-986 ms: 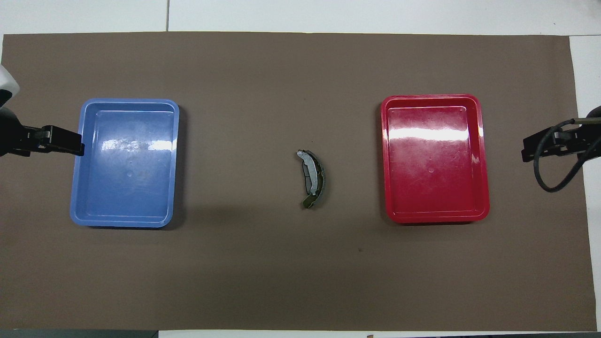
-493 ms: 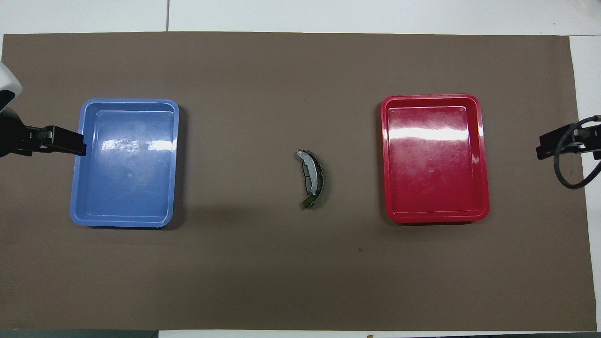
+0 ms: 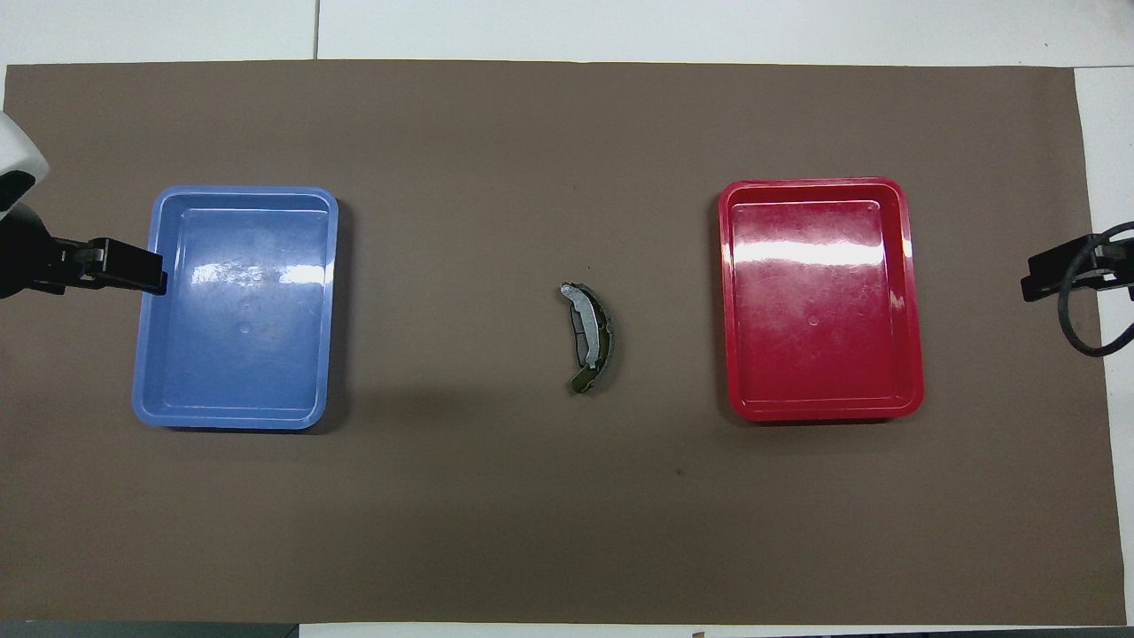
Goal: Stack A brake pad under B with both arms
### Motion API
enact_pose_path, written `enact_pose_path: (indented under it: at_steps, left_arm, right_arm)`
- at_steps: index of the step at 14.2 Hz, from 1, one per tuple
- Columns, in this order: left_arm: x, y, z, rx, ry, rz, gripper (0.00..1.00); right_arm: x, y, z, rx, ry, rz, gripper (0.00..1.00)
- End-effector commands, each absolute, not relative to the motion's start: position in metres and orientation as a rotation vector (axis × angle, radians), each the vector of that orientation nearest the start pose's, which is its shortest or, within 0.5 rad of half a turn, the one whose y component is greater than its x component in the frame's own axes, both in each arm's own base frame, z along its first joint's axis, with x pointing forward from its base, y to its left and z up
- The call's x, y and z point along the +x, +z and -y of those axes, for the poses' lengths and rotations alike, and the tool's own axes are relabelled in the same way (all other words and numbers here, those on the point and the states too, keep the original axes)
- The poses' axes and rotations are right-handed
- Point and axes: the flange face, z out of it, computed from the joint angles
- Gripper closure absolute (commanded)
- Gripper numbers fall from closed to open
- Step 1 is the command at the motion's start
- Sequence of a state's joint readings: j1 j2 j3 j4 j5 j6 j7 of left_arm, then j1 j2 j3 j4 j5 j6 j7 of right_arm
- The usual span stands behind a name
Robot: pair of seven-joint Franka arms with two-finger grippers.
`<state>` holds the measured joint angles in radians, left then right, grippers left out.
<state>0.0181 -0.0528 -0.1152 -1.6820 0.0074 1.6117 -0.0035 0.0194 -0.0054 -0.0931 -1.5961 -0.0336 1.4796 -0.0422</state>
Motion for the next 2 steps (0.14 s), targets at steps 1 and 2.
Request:
enact_pose_path:
  at_steps: [1, 2]
  left_arm:
    - [0.5307, 0.6084, 0.0549, -3.134, 0.027, -0.167, 0.00]
    - [0.5307, 0.6084, 0.0550, -3.134, 0.027, -0.167, 0.00]
  right_arm:
    - [0.5385, 0.6127, 0.0486, -3.160, 0.176, -0.029, 0.00]
    - [0.5387, 0.6128, 0.0478, -3.160, 0.173, -0.034, 0.01]
